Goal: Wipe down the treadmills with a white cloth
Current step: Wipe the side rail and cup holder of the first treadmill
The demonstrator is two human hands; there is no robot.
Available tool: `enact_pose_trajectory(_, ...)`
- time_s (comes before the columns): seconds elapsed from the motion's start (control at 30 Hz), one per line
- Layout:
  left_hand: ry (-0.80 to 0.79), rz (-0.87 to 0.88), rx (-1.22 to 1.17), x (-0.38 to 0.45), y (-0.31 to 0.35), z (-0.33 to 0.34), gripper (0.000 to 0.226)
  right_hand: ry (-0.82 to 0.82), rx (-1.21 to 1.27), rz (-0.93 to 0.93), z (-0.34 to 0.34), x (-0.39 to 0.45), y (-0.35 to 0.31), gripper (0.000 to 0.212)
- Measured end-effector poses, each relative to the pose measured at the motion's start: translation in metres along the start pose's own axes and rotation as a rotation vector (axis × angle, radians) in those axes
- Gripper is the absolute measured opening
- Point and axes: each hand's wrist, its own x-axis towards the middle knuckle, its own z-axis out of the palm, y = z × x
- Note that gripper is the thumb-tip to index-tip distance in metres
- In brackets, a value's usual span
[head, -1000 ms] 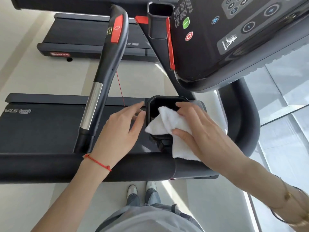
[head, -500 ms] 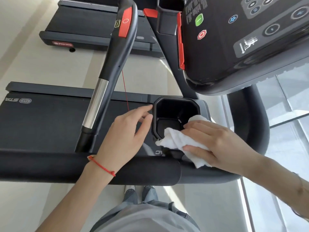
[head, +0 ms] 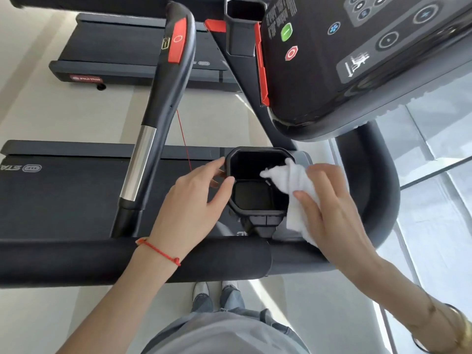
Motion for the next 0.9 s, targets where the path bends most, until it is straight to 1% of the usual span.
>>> enact_pose_trajectory(0.07, -0.003, 0.011, 0.023, 0.001, 0.001, 0.002, 0.046, 0.093, 0.019, 0.12, 0.006, 0.01, -0.002, 0.016)
enact_pose_trajectory(0.13, -0.013, 0.014, 0.046, 0.003, 0.001, 0.003, 0.045, 0.126, -0.008, 0.147, 0.013, 0.021, -0.008, 0.02)
enact_pose_trajectory(0.2, -0.027, 0.007, 0.06, 0.005, 0.0, 0.005, 0.047, 0.077, 0.003, 0.162, 0.017, 0.024, -0.008, 0.029)
enact_pose_trajectory(0.23, -0.034, 0.003, 0.062, 0.005, -0.001, 0.005, 0.049, 0.03, 0.029, 0.2, 0.017, 0.021, -0.008, 0.03)
enact_pose_trajectory(0.27, -0.04, 0.0, 0.061, 0.005, -0.001, 0.006, 0.049, -0.022, 0.069, 0.24, 0.015, 0.015, -0.007, 0.027)
enact_pose_trajectory(0.33, -0.046, -0.007, 0.046, 0.005, -0.002, 0.006, 0.049, -0.098, 0.208, 0.292, 0.007, 0.003, -0.004, 0.009)
enact_pose_trajectory(0.4, -0.045, -0.011, 0.033, 0.006, -0.002, 0.007, 0.047, -0.111, 0.235, 0.255, 0.003, 0.0, -0.008, 0.016)
enact_pose_trajectory(0.5, -0.038, -0.01, 0.032, 0.006, -0.002, 0.008, 0.046, -0.104, 0.066, 0.15, 0.012, 0.009, -0.014, 0.036)
enact_pose_trajectory(0.53, -0.037, -0.008, 0.024, 0.007, -0.002, 0.008, 0.046, -0.108, 0.011, 0.14, 0.015, 0.016, -0.014, 0.039)
enact_pose_trajectory(0.6, -0.041, -0.005, 0.017, 0.007, -0.002, 0.009, 0.047, -0.129, -0.023, 0.119, 0.017, 0.033, -0.012, 0.042)
enact_pose_trajectory(0.73, -0.035, 0.0, 0.017, 0.007, -0.004, 0.009, 0.046, -0.181, 0.009, 0.019, 0.011, 0.059, -0.002, 0.047)
enact_pose_trajectory(0.8, -0.037, -0.007, 0.009, 0.006, -0.004, 0.01, 0.048, -0.185, 0.092, -0.023, 0.006, 0.057, 0.005, 0.053)
enact_pose_trajectory(0.9, -0.039, -0.02, -0.007, 0.007, -0.005, 0.009, 0.05, -0.168, 0.201, 0.019, 0.001, 0.049, 0.014, 0.061)
